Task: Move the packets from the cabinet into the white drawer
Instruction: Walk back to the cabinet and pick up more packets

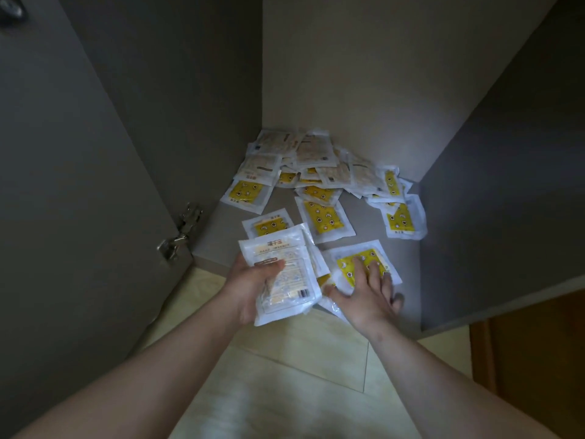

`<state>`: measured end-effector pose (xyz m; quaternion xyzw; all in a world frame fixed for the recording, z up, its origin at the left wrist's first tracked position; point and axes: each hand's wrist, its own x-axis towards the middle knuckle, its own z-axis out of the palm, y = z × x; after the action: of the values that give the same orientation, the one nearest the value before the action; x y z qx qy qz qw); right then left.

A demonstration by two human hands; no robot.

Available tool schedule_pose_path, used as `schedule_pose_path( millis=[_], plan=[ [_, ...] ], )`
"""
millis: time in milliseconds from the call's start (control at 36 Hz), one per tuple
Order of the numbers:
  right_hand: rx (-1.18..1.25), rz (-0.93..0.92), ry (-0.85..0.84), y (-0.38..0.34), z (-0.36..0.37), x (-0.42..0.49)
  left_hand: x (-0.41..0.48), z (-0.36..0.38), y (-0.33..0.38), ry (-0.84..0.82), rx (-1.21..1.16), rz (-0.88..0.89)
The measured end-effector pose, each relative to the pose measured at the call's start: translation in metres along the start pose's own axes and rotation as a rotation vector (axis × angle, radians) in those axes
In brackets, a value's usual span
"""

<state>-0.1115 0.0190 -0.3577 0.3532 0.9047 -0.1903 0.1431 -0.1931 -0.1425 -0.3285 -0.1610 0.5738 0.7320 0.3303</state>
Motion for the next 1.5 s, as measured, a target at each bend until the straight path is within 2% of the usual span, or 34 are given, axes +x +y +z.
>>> schedule_pose_path(
  millis=[28, 83, 250, 306, 361, 528, 556, 611, 722, 806, 861, 945, 1000, 1111, 1167, 1222, 1306, 1361, 1500],
  plan=[
    [-0.033, -0.016, -0.056, 0.006, 0.002, 0.001, 0.001, -0.001, 0.000, -0.003, 0.002, 0.006],
    [-0.110, -0.063, -0.053, 0.013, 0.002, 0.001, 0.001, -0.003, 0.001, -0.008, 0.020, 0.009],
    [-0.220, -0.307, 0.319, 0.015, 0.008, 0.000, 0.005, -0.006, 0.000, 0.023, 0.049, -0.008],
    [-0.228, -0.371, 0.357, 0.016, 0.012, -0.003, 0.005, -0.008, 0.000, 0.027, 0.044, -0.014],
    [-0.112, -0.384, 0.309, 0.015, 0.008, -0.006, 0.005, -0.009, 0.001, 0.024, 0.030, -0.021],
    [0.203, -0.266, 0.027, 0.008, -0.011, 0.002, 0.008, -0.013, 0.005, 0.019, 0.015, -0.020],
    [0.269, -0.279, 0.032, 0.007, -0.012, 0.004, 0.008, -0.013, 0.006, 0.020, 0.008, -0.024],
    [0.349, -0.260, 0.127, 0.005, -0.012, 0.009, 0.010, -0.014, 0.010, 0.026, -0.011, -0.017],
    [0.319, -0.130, 0.343, -0.011, -0.024, 0.010, 0.013, -0.012, 0.019, 0.034, -0.036, -0.010],
    [0.491, -0.070, 0.458, -0.034, -0.038, 0.009, 0.013, -0.009, 0.031, 0.049, -0.007, -0.018],
    [0.691, -0.066, 0.478, -0.052, -0.049, 0.007, 0.011, -0.007, 0.040, 0.055, 0.008, -0.003],
    [1.091, -0.014, 0.382, -0.083, -0.065, -0.002, -0.001, -0.004, 0.056, 0.055, 0.012, 0.041],
    [1.293, 0.054, 0.199, -0.100, -0.074, -0.010, -0.017, -0.003, 0.069, 0.040, 0.000, 0.036],
    [1.422, 0.248, -0.241, -0.116, -0.088, -0.036, -0.063, -0.007, 0.093, 0.046, -0.003, -0.023],
    [1.451, 0.276, -0.446, -0.119, -0.103, -0.058, -0.092, -0.009, 0.109, 0.056, 0.015, -0.054],
    [1.482, 0.260, -0.582, -0.123, -0.124, -0.082, -0.121, -0.009, 0.125, 0.046, 0.013, -0.099],
    [1.503, 0.245, -0.676, -0.130, -0.160, -0.116, -0.161, -0.005, 0.150, 0.047, -0.019, -0.172],
    [1.497, 0.254, -0.677, -0.135, -0.179, -0.137, -0.183, -0.001, 0.165, 0.058, -0.041, -0.201],
    [1.386, 0.246, -0.499, -0.151, -0.228, -0.185, -0.239, 0.011, 0.196, 0.081, -0.067, -0.286]
  ],
)
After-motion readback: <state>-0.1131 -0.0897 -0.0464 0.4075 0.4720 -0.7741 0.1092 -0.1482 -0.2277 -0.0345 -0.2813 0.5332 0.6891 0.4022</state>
